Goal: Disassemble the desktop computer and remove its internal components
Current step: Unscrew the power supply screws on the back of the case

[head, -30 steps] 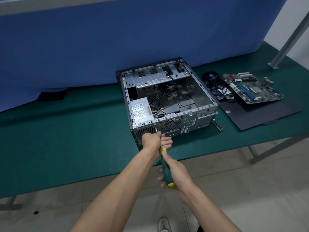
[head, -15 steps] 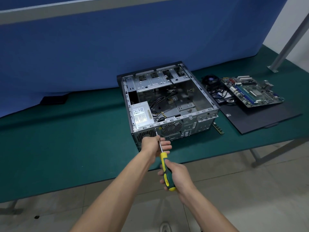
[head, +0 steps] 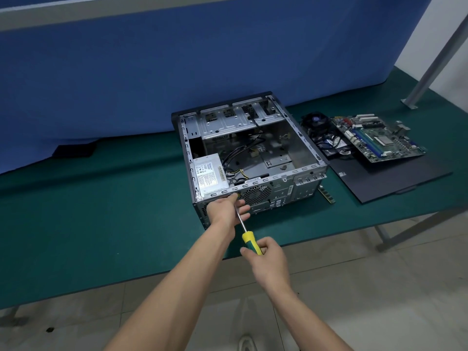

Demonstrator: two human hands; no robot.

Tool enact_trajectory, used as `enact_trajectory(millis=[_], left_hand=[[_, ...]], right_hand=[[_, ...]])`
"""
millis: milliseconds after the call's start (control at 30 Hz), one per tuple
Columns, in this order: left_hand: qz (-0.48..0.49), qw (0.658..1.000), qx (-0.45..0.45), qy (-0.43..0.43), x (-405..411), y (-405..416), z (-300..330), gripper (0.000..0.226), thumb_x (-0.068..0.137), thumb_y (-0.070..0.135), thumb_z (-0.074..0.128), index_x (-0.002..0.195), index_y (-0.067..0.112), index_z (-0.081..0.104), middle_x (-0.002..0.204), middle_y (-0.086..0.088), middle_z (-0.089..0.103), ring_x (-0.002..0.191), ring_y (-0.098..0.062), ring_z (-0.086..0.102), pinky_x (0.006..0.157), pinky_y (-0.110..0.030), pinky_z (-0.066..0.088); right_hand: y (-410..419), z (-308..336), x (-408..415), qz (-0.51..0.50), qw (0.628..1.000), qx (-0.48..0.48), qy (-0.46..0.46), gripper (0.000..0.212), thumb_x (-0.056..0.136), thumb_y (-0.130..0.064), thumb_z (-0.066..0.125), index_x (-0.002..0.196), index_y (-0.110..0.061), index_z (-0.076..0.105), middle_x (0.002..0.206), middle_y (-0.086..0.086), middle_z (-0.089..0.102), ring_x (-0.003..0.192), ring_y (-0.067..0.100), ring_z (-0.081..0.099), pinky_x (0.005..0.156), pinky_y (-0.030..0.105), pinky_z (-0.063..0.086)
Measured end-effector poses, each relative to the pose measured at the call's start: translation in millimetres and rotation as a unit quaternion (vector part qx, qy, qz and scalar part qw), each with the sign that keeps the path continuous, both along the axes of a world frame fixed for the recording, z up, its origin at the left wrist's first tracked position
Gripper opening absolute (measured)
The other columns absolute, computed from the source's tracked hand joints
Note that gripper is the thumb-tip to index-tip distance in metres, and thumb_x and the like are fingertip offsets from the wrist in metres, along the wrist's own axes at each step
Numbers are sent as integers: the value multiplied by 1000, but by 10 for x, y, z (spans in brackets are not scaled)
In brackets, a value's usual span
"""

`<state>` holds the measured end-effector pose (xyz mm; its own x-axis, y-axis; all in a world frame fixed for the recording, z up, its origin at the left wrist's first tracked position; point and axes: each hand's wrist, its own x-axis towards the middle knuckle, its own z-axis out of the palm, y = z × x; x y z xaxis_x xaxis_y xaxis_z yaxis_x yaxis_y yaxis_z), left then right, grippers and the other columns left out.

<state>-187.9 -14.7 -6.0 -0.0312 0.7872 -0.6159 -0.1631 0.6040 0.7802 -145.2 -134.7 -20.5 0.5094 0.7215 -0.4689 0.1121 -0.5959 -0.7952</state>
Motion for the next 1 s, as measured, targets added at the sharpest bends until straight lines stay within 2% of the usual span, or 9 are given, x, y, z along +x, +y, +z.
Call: enact_trajectory(millis=[133, 267, 400, 533, 667, 733, 867, 933, 1000], left_hand=[[22, 1000, 4, 11, 33, 62, -58, 17, 94, 5, 52, 78, 1, 53, 72, -15, 62, 53, -22, 61, 46, -28, 54], [40, 999, 18, -1, 28, 69, -142, 14, 94, 4, 51, 82, -3, 55, 73, -18, 65, 52, -22, 66, 46, -28, 56], [36, 997, 8, -72, 30, 42, -176, 21, 98, 8, 45, 92, -8, 55, 77, -21, 66, 53, -22, 68, 48, -29, 56], [-21, 997, 54, -44, 22, 6, -112, 20, 97, 9, 46, 87, -4, 58, 76, -20, 68, 57, -24, 69, 50, -31, 57], [-182, 967, 176, 29, 83, 9, 196, 16, 95, 11, 49, 85, 5, 60, 67, -13, 68, 55, -23, 66, 53, -36, 57], [-296, 902, 285, 130, 158, 12, 416, 16, 94, 19, 51, 83, 13, 61, 67, -6, 68, 55, -14, 65, 55, -35, 55], [-445, 639, 510, 366, 422, 61, 775, 20, 94, 31, 47, 89, 16, 59, 78, -2, 66, 71, -20, 60, 62, -34, 47], [-456, 573, 553, 397, 616, 99, 857, 22, 96, 32, 42, 92, 15, 55, 84, -6, 65, 76, -27, 58, 58, -32, 36], [-465, 538, 573, 408, 820, 140, 879, 24, 98, 33, 38, 95, 15, 54, 87, -8, 64, 79, -29, 58, 58, -31, 29]], right_hand=[[-27, 28, 103, 47, 990, -39, -127, 22, 83, -39, 66, 86, -28, 48, 80, -12, 57, 75, 15, 56, 56, 28, 35], [-38, 56, 257, 82, 976, -40, -196, 20, 84, -42, 64, 93, -32, 48, 88, -14, 59, 81, 12, 56, 62, 27, 37], [-67, 117, 397, 114, 957, -43, -264, 20, 87, -41, 60, 100, -29, 50, 88, -14, 56, 83, 13, 54, 64, 27, 34], [-84, 251, 630, 104, 962, -67, -243, 13, 83, -37, 57, 87, -29, 47, 72, -12, 54, 72, 16, 53, 60, 29, 34], [67, 503, 904, 55, 986, -5, -155, 24, 77, -32, 60, 64, -22, 43, 56, -6, 51, 54, 18, 50, 54, 30, 40], [143, 681, 1046, 16, 994, 73, -79, 32, 81, -30, 67, 59, -19, 45, 45, -3, 48, 43, 18, 49, 47, 28, 42], [311, 1010, 1351, -13, 986, 169, 10, 23, 84, -27, 69, 74, -8, 63, 45, 4, 55, 35, 16, 46, 38, 23, 39], [410, 1090, 1514, -11, 981, 191, 40, 18, 86, -21, 68, 77, -5, 65, 49, 8, 59, 33, 17, 44, 37, 22, 37], [501, 1110, 1682, 2, 979, 195, 55, 14, 87, -15, 66, 77, -4, 65, 52, 8, 61, 33, 18, 44, 37, 21, 37]])
